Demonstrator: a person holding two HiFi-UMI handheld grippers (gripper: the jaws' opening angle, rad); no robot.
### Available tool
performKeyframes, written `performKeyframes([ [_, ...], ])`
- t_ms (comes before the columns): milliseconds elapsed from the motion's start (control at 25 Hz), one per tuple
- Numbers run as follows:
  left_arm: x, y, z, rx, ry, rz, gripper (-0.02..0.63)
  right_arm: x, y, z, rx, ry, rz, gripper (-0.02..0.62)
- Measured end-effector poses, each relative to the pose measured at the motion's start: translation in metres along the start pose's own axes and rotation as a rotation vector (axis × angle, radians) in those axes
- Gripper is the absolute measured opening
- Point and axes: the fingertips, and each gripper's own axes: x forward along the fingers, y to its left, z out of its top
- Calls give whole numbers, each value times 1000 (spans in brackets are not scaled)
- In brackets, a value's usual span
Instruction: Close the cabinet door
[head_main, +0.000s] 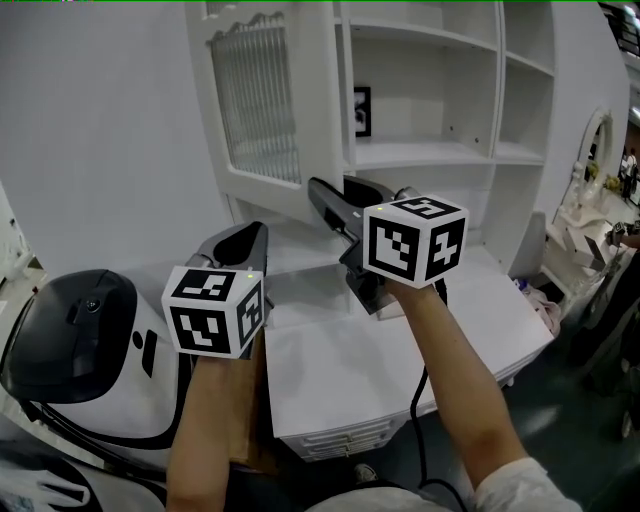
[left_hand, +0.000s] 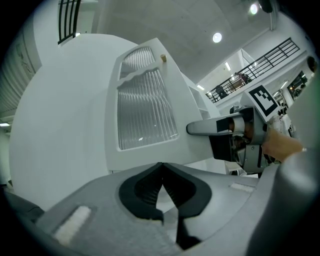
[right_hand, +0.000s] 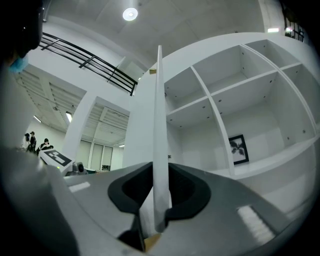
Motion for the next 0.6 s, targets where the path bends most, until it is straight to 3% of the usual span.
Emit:
performKeyframes([
  [600, 38, -6, 7, 12, -12, 34, -2, 7, -47, 4, 28, -22, 60, 89],
])
